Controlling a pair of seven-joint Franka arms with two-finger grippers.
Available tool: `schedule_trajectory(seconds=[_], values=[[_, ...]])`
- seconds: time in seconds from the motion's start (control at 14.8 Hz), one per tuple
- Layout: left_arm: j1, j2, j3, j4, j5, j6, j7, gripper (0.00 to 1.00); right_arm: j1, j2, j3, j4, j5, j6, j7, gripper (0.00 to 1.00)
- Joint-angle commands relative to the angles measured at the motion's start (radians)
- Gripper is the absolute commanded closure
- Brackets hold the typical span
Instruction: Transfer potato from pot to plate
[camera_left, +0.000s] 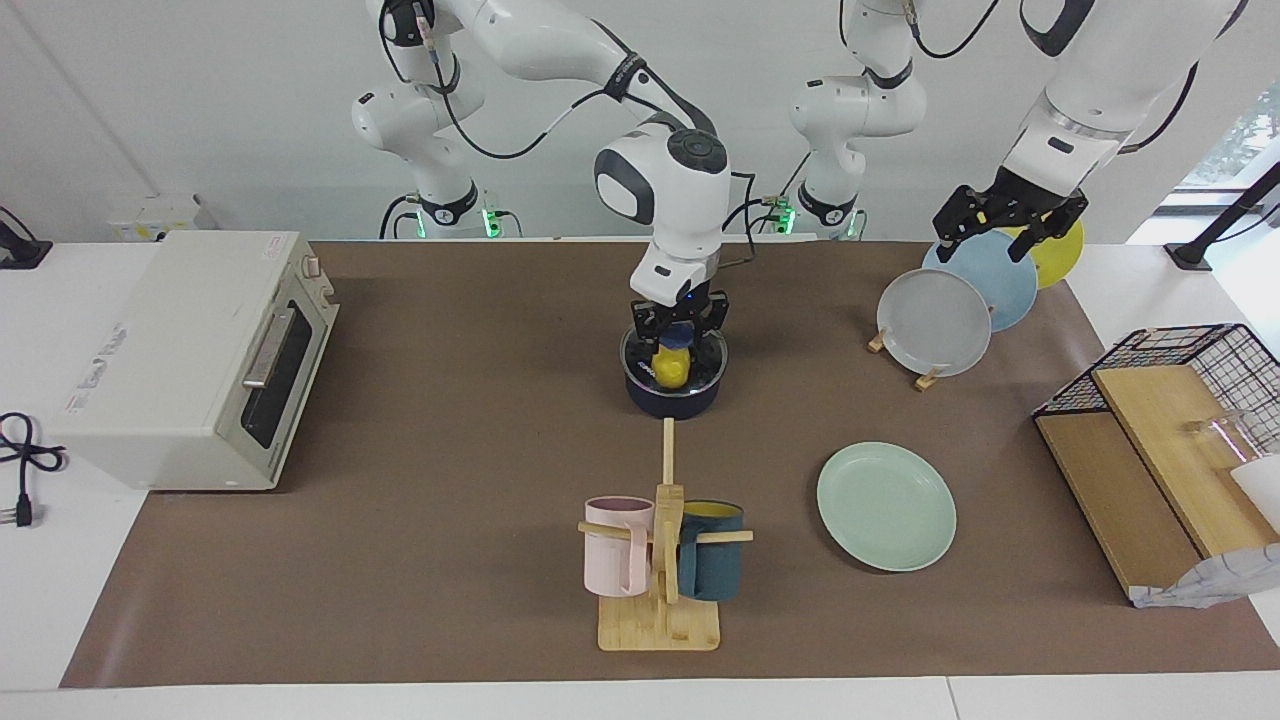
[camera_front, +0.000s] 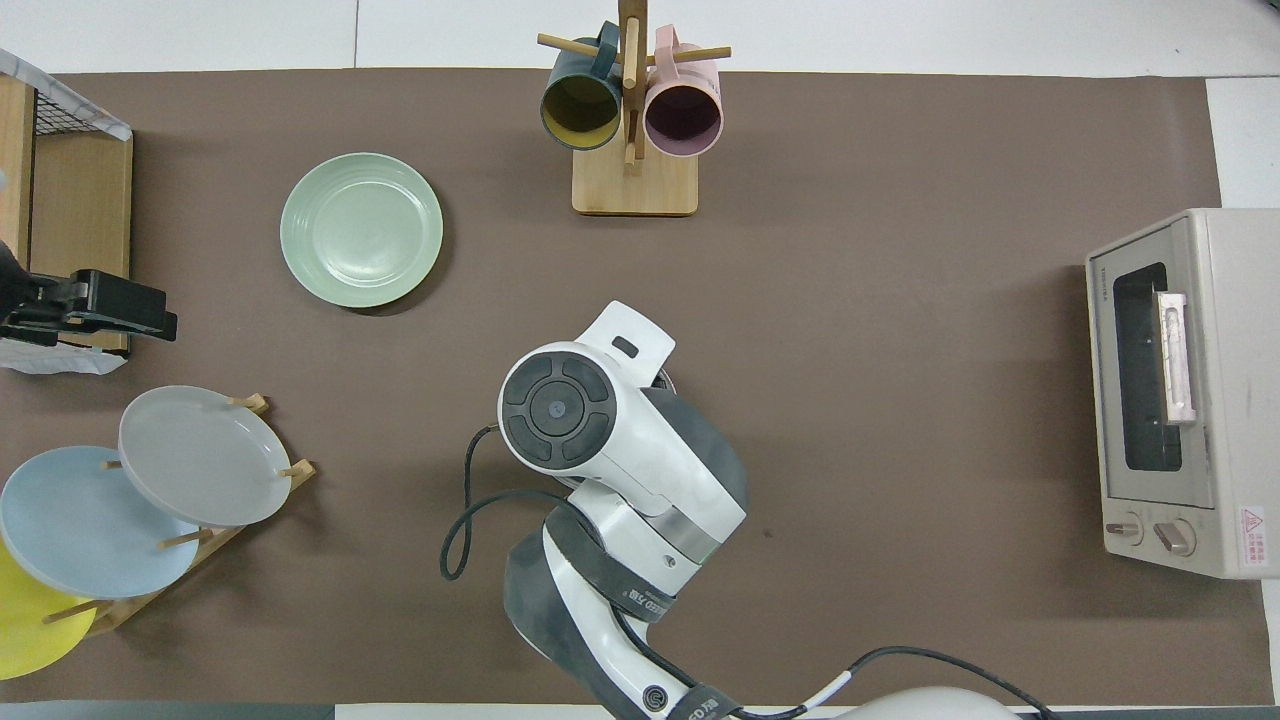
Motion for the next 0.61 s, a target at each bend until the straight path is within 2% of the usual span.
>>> schedule_trajectory(seconds=[0.0,0.34,0.54], values=[[0.000,-0.019,-0.002,-0.020,-0.014,0.003,-0.010,0.00,-0.004,-0.022,0.004,-0.013,-0.006,0.001,0.025,0.68],[-0.001,-0.019,-0.002,-0.020,-0.016,-0.001,-0.010,0.00,-0.044,-0.027,0.007,0.125,0.020,-0.161,-0.022,0.68],[-0.026,-0.022,-0.006,-0.022,-0.016,-0.001,-0.019,0.00,-0.137,-0.062,0.003,0.125,0.048,-0.218,-0.184,0.68]])
